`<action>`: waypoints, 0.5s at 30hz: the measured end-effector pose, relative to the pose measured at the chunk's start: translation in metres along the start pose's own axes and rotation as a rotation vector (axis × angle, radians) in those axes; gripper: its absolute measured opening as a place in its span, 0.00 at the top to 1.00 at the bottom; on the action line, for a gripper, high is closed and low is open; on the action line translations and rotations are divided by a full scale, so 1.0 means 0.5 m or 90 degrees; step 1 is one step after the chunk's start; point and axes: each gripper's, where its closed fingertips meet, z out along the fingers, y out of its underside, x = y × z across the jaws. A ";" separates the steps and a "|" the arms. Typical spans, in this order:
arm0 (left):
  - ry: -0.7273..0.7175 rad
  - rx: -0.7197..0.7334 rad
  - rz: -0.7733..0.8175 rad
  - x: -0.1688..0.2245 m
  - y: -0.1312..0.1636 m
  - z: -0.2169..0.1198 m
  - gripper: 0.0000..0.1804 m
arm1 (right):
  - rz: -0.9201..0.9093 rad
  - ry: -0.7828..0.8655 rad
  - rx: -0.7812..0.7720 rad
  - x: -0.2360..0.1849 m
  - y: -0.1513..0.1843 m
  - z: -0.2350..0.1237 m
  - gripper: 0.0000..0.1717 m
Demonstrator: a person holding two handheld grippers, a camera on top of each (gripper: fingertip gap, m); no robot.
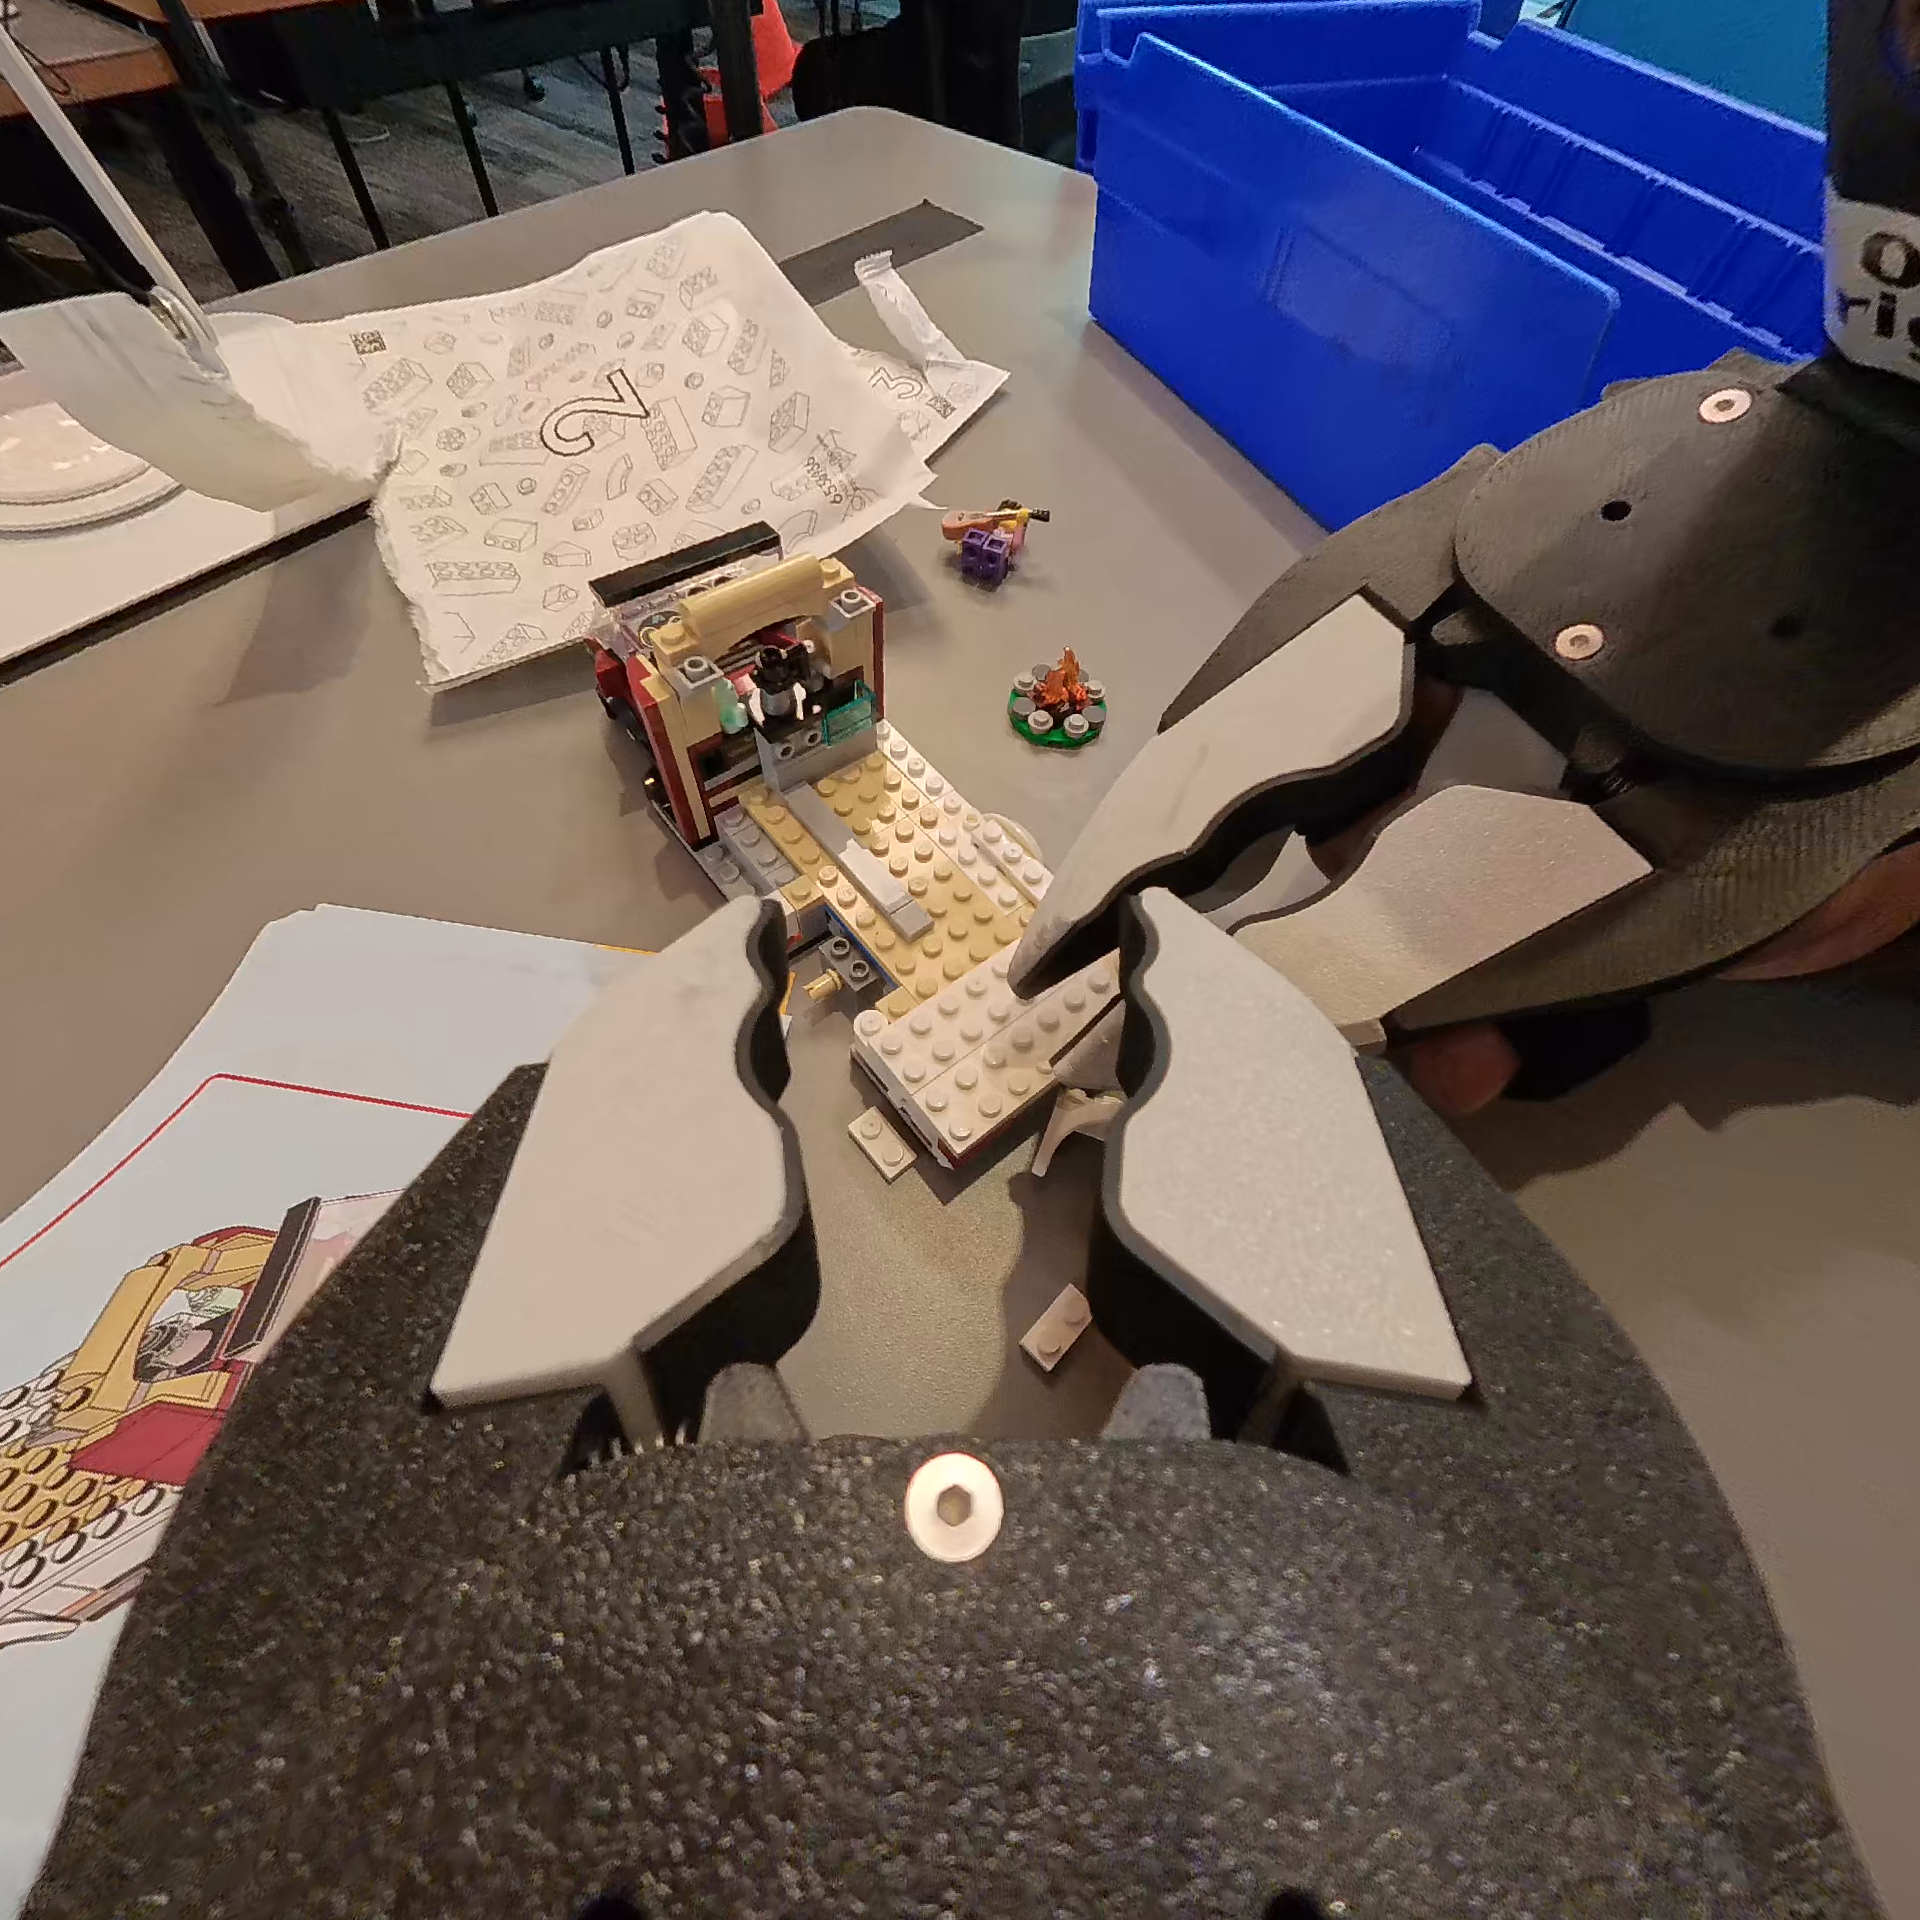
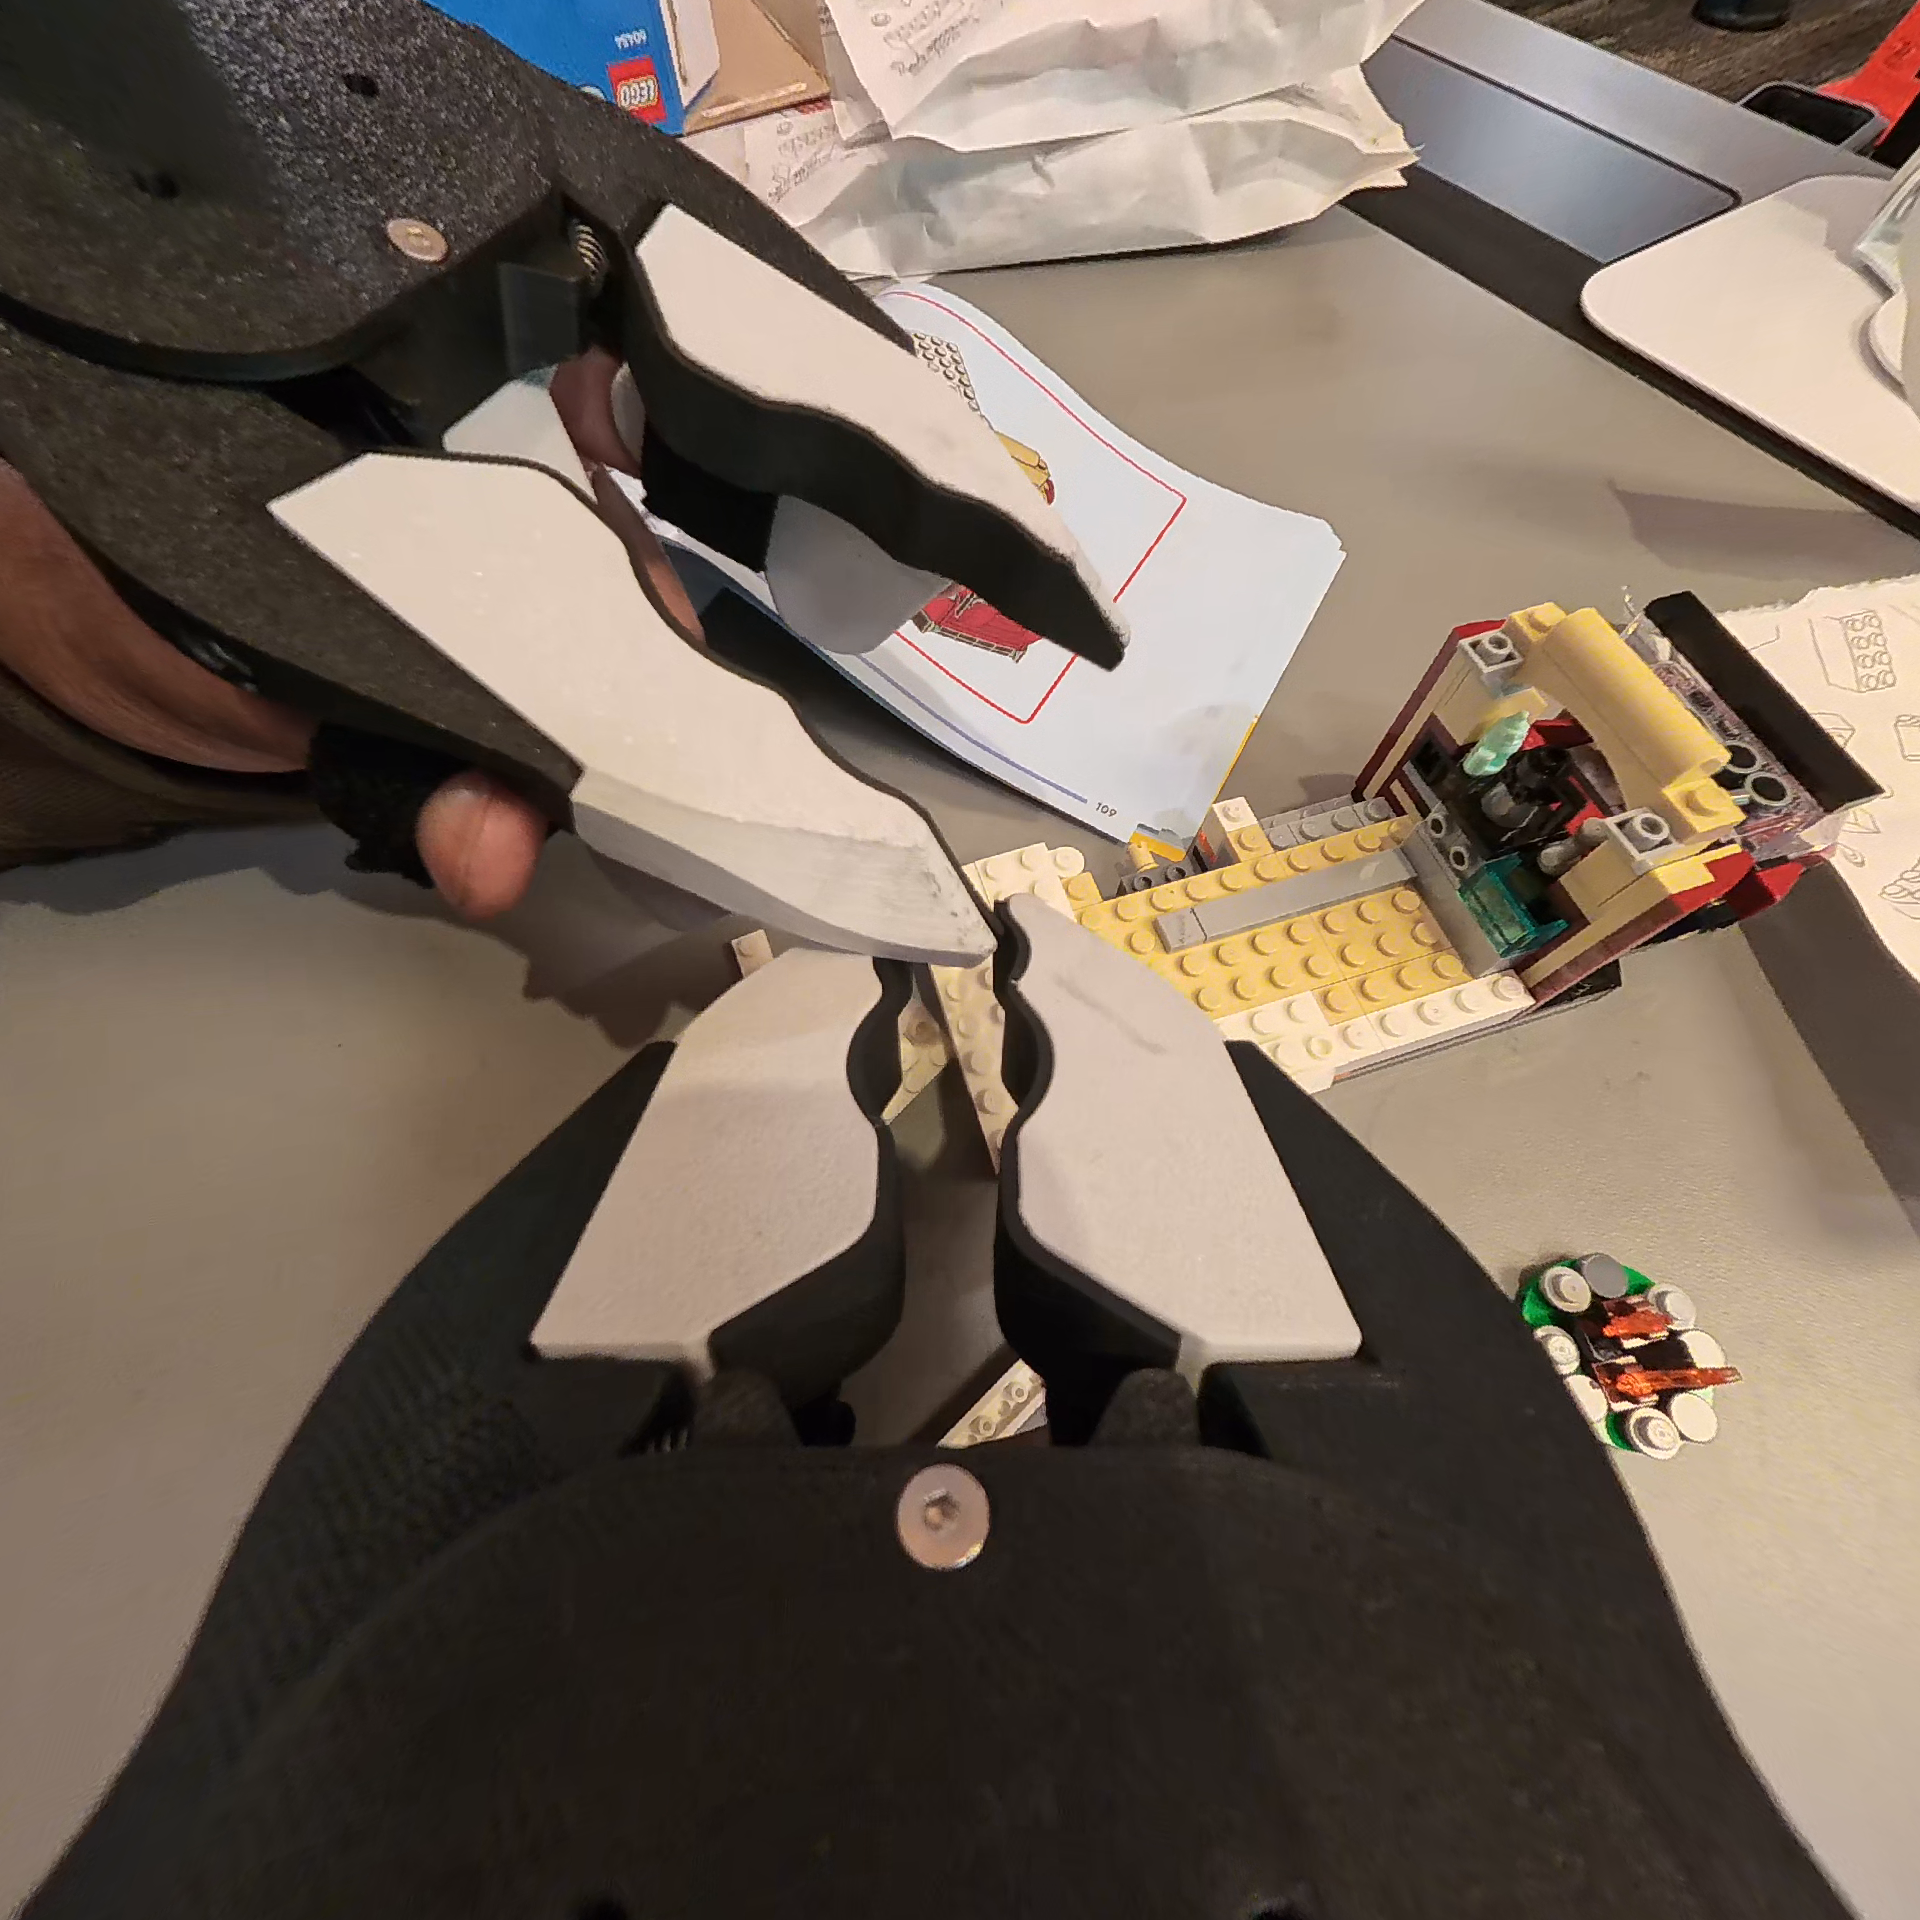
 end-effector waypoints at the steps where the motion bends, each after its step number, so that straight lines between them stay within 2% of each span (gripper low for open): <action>1: 0.000 -0.001 -0.002 0.000 0.001 0.000 0.66 | 0.000 0.000 -0.001 0.000 0.001 0.000 0.92; 15: 0.003 -0.011 0.004 0.000 0.004 0.002 0.64 | -0.005 -0.005 -0.009 -0.005 0.005 0.003 0.91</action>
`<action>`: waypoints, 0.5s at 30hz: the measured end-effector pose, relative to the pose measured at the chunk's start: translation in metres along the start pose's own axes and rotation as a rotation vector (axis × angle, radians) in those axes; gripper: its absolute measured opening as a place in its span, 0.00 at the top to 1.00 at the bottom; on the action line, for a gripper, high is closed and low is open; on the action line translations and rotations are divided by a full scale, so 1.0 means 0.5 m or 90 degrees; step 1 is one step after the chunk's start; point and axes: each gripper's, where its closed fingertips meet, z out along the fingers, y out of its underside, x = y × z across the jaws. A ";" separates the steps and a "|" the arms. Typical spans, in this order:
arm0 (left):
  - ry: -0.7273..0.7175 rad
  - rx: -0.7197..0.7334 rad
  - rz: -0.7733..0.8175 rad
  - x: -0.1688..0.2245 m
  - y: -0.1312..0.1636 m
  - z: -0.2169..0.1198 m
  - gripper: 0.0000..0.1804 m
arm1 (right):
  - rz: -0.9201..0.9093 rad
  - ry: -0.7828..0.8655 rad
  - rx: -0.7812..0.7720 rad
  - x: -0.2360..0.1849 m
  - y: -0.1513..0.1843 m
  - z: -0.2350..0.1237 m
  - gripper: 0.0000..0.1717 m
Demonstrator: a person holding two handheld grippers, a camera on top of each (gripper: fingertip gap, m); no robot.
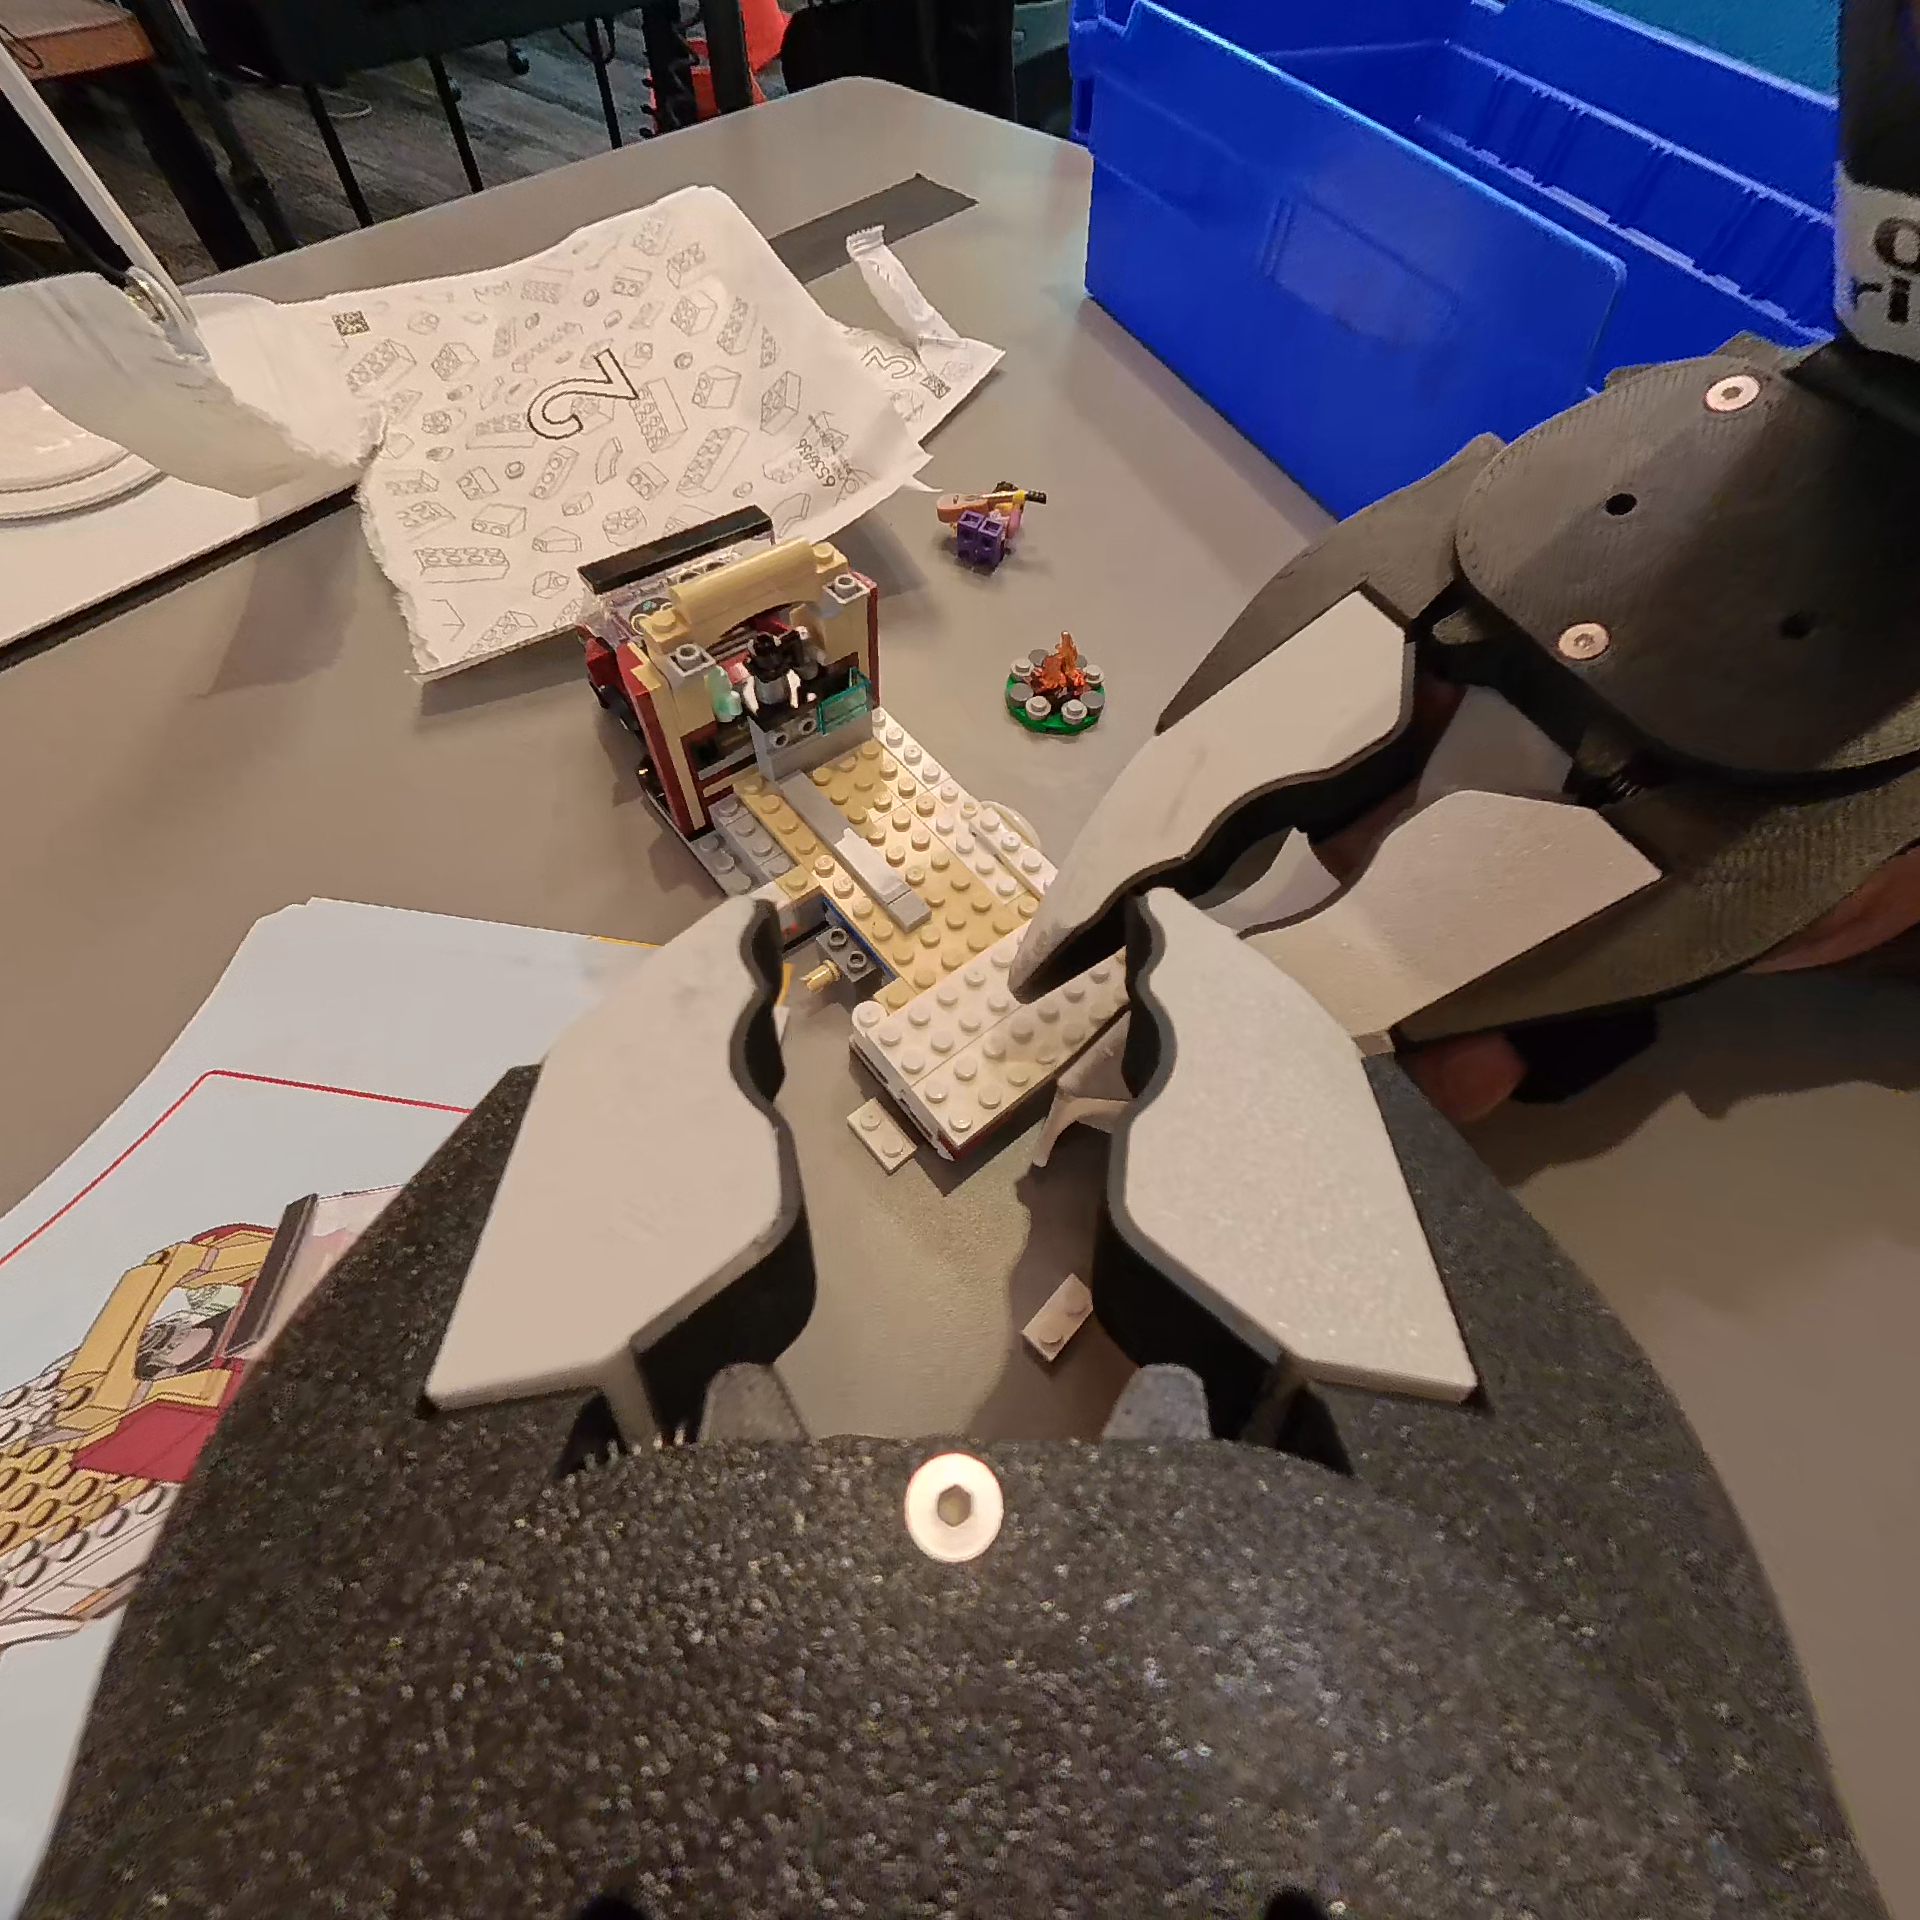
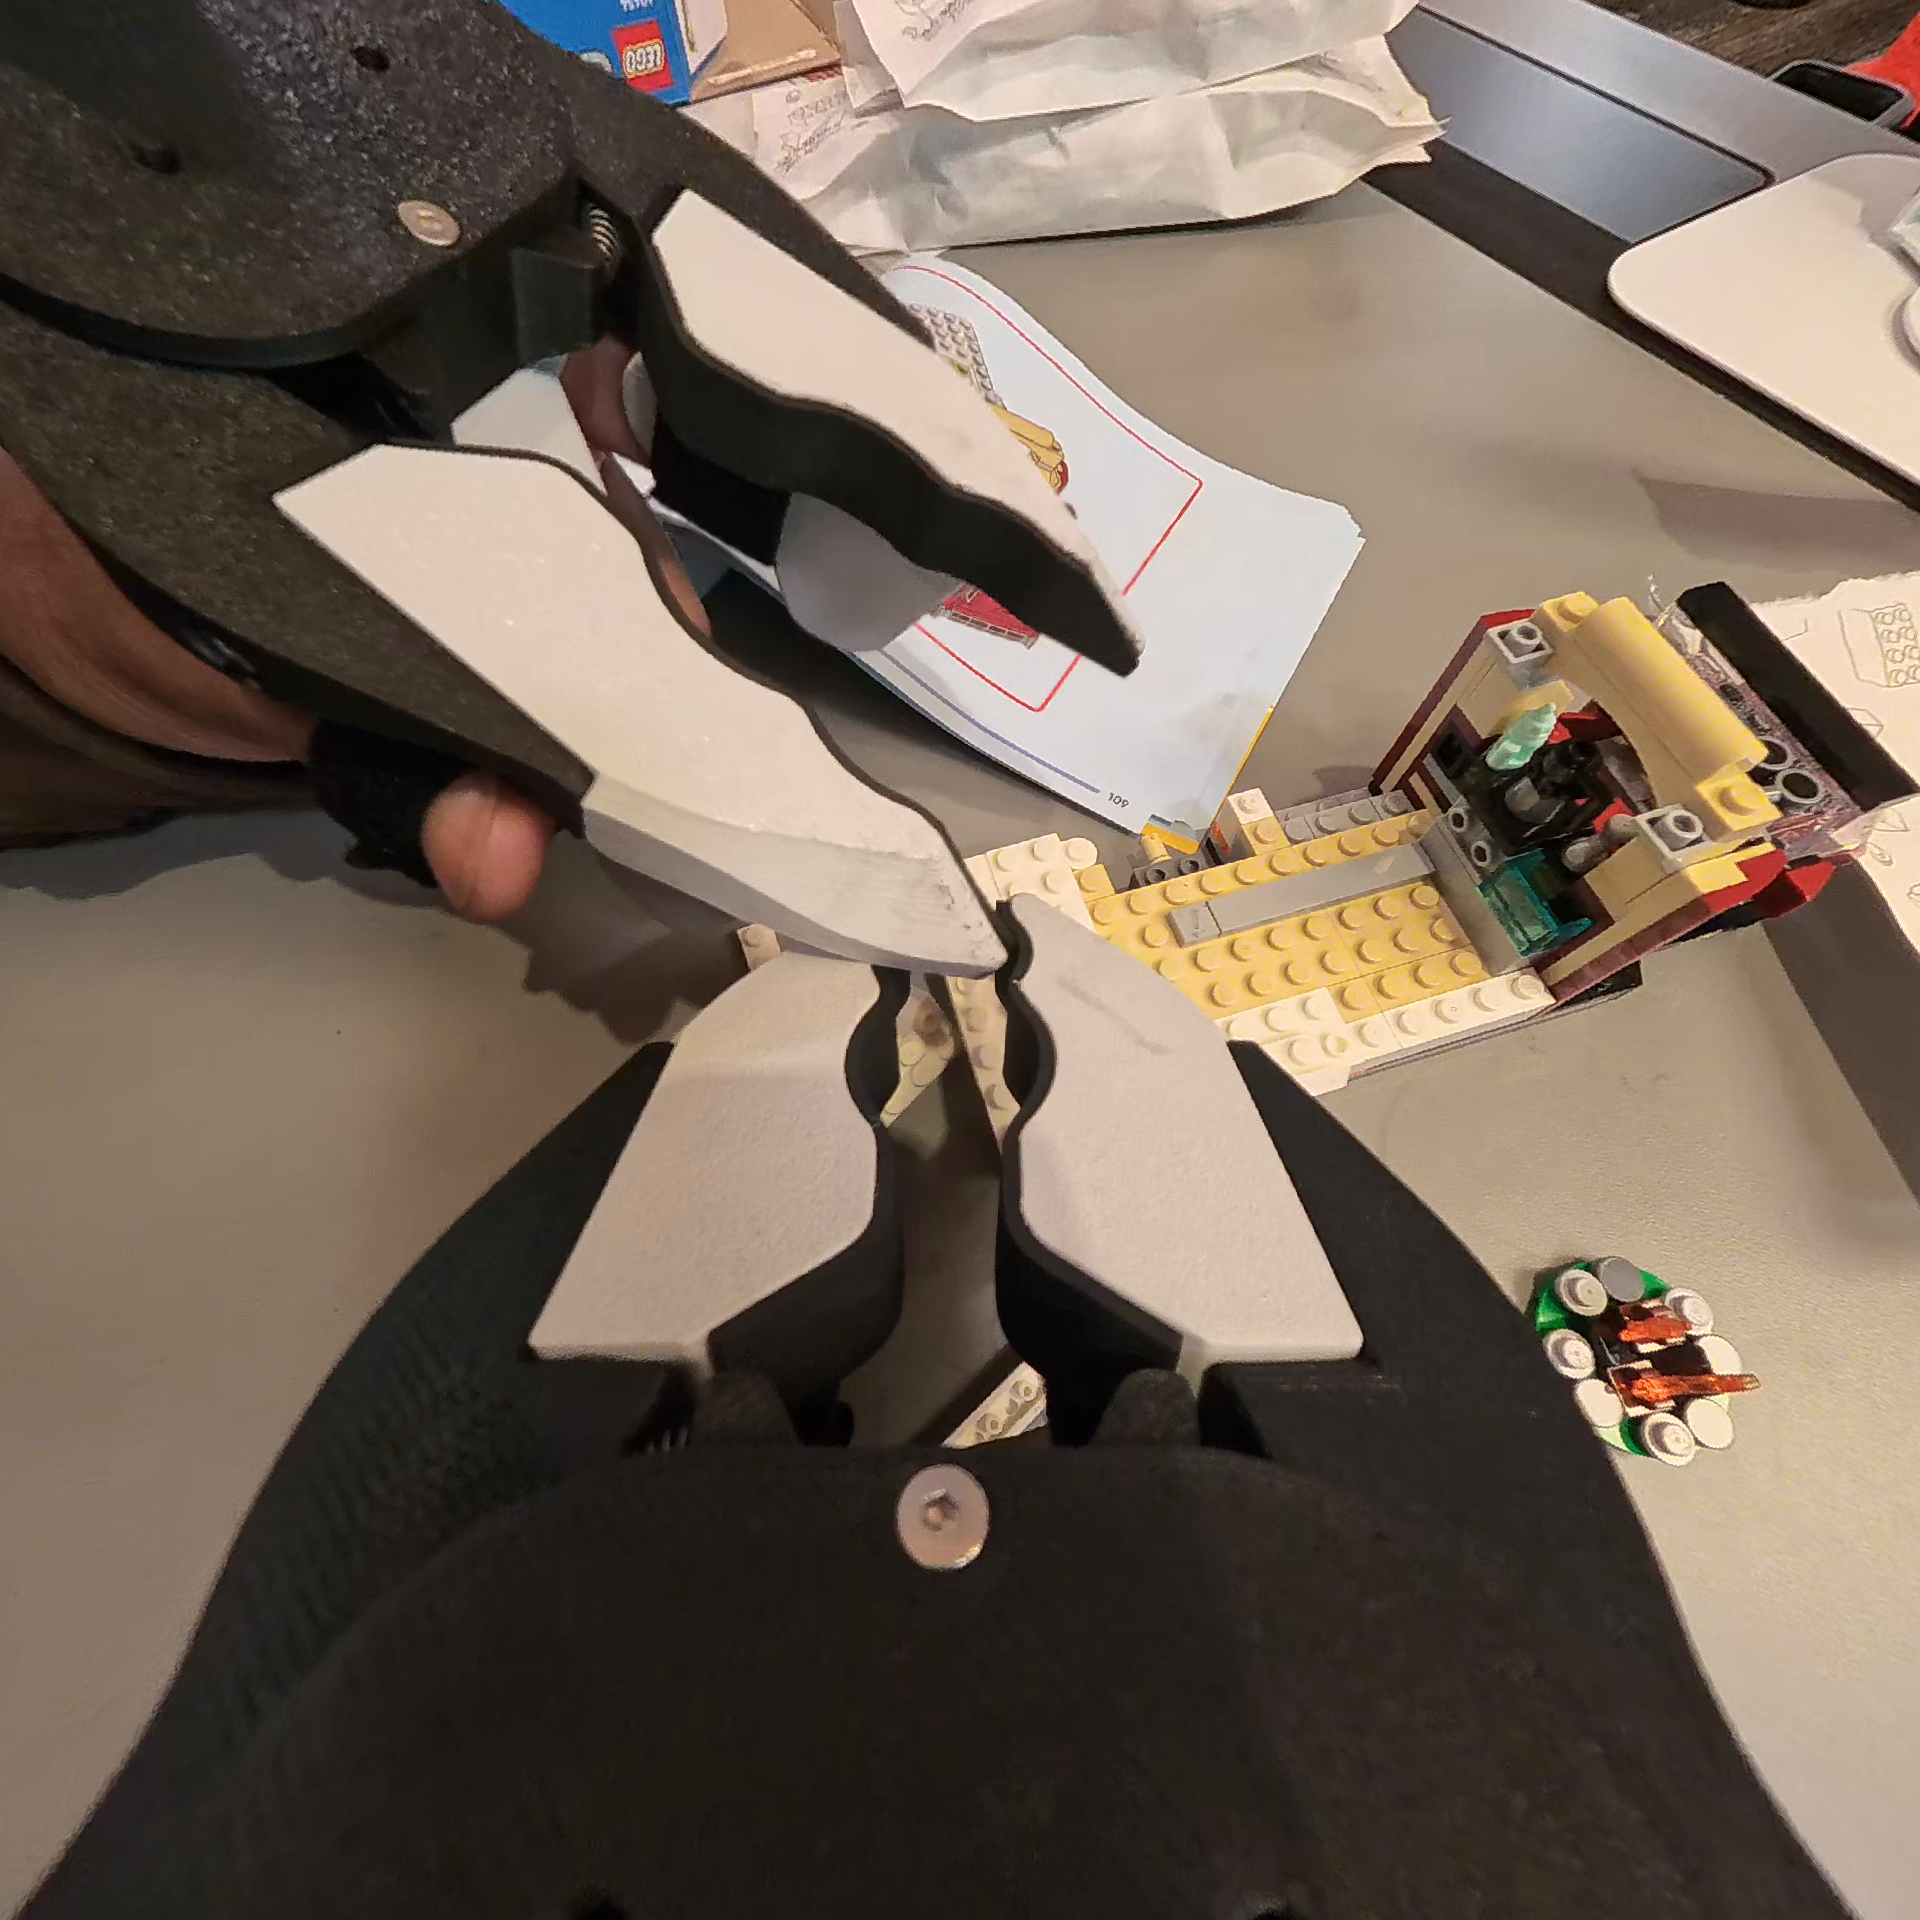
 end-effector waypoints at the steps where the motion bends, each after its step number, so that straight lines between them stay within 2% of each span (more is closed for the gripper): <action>1: -0.005 -0.005 0.004 -0.006 0.001 -0.003 0.64 | 0.000 0.000 0.002 0.000 -0.002 -0.001 0.91; 9: -0.040 -0.013 -0.023 -0.079 -0.006 -0.036 0.63 | 0.014 0.038 0.015 0.043 -0.017 -0.033 0.91; 15: -0.008 -0.079 0.015 -0.063 0.028 -0.025 0.63 | 0.026 0.041 0.004 0.058 -0.009 -0.040 0.91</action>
